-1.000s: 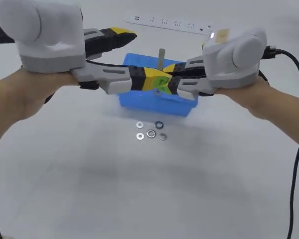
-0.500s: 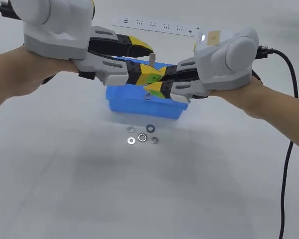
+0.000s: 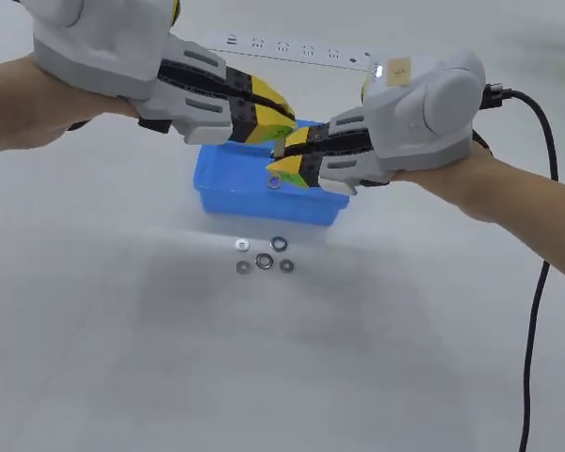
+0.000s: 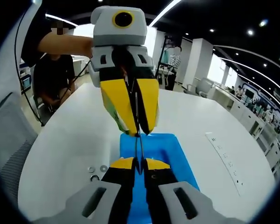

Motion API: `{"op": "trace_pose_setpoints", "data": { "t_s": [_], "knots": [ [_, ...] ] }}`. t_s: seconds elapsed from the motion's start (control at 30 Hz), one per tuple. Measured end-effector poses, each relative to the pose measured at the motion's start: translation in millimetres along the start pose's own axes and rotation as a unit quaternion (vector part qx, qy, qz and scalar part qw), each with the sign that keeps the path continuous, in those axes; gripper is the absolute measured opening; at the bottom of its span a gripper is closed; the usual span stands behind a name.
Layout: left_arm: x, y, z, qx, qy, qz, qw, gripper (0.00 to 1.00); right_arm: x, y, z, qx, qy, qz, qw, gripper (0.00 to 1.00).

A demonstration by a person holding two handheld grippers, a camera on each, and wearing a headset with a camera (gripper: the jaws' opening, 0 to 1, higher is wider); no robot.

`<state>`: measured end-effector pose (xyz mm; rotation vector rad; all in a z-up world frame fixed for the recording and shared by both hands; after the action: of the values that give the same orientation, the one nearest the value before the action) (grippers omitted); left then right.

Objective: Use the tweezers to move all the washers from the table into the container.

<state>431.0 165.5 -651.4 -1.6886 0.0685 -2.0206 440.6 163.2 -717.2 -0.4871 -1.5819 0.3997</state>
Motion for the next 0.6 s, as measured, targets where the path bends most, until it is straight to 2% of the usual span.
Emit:
{"op": "trace_pose_setpoints", "data": {
  "t_s": [0.13, 0.2, 0.33, 0.43, 0.6],
  "knots": [
    [-0.3, 0.5, -2.3, -0.002, 0.015, 0.002, 0.9999, 0.06, -0.6, -0.7, 0.4, 0.000, -0.003, 0.002, 1.0000, 0.08],
    [-1.6, 0.4, -1.0, 0.000, 0.027, 0.008, 0.9996, 0.05, -1.2, -1.0, 0.8, -0.001, -0.007, 0.004, 1.0000, 0.09],
    [-0.7, -0.5, 2.0, 0.007, 0.033, 0.007, 0.9994, 0.05, 1.2, -2.4, -1.4, -0.010, -0.016, 0.000, 0.9998, 0.11],
    [0.2, -1.3, 6.0, 0.015, 0.036, 0.007, 0.9992, 0.05, 4.6, -4.0, -0.6, -0.009, -0.006, -0.005, 0.9999, 0.12],
    [5.8, -2.1, 6.1, 0.020, 0.041, 0.006, 0.9989, 0.05, 8.0, -8.8, -5.9, -0.030, -0.005, -0.006, 0.9995, 0.23]
  ]
}}
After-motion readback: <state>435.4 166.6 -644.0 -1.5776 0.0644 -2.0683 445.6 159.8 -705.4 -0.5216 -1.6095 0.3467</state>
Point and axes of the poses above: the centre of the closed fingertips' face, and the gripper's own axes: y roughly forward along the fingers, z roughly to its left, x roughly out of its top, the point moved 2 cm from there along -y, roughly backward along the fingers, and after that the axes turned 7 degrees about y, right-handed, at the moved point
